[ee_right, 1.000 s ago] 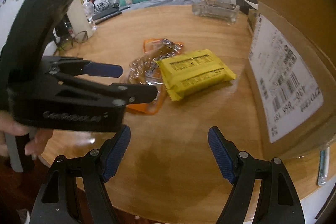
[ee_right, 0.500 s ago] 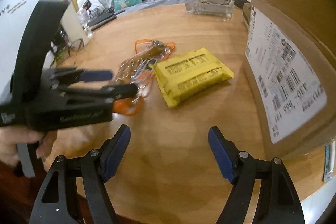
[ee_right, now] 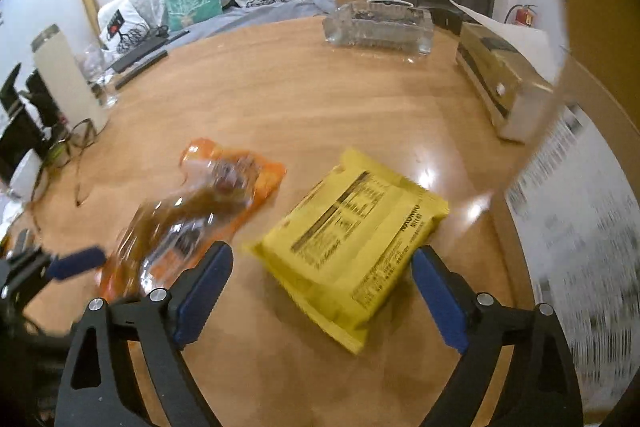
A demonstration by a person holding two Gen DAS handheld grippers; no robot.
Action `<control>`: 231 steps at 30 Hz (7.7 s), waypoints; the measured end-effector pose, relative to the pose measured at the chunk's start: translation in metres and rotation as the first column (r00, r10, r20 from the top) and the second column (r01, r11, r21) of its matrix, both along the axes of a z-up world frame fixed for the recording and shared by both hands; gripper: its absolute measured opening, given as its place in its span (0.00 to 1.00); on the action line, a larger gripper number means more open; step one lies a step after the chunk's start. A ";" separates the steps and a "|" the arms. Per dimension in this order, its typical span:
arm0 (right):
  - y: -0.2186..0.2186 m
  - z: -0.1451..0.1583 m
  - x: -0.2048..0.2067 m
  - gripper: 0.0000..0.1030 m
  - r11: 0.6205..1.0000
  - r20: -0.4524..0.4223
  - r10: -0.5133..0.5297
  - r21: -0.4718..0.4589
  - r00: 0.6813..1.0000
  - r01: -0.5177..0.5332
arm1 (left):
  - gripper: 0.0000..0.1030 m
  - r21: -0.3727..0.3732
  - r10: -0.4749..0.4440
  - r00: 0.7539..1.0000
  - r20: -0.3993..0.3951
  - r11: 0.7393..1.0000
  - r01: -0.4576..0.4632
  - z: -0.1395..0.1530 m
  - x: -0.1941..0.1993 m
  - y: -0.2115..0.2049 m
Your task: Organize snacks
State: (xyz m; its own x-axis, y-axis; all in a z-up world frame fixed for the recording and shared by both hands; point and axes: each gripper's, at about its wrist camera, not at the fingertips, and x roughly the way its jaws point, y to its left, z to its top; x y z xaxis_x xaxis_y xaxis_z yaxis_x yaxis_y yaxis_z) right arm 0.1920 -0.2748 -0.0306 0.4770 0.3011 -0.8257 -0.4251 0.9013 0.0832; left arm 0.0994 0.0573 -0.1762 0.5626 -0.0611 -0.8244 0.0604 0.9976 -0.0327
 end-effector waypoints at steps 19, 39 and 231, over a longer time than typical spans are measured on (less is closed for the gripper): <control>-0.025 -0.003 -0.026 0.67 0.991 0.039 0.119 -0.059 0.992 -0.117 | 0.67 0.089 -0.071 0.997 0.003 0.994 0.071 -0.002 0.010 -0.024; -0.041 0.000 -0.065 0.67 0.947 0.047 0.321 -0.014 0.946 -0.320 | 0.14 -0.013 -0.064 0.998 0.015 0.998 0.064 0.015 -0.006 0.000; -0.231 0.118 0.024 0.66 0.994 0.220 0.109 -0.001 0.969 -0.112 | 0.60 0.016 -0.447 0.889 0.097 0.894 0.448 0.165 0.118 -0.286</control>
State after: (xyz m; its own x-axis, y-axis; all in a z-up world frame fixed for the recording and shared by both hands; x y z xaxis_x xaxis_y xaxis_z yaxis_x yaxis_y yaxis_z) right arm 0.2160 -0.5063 0.0874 0.6096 0.3712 -0.7005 -0.5309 0.8473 -0.0130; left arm 0.2178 -0.2284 -0.0116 0.5505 -0.3302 -0.7667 0.5038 0.8638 -0.0103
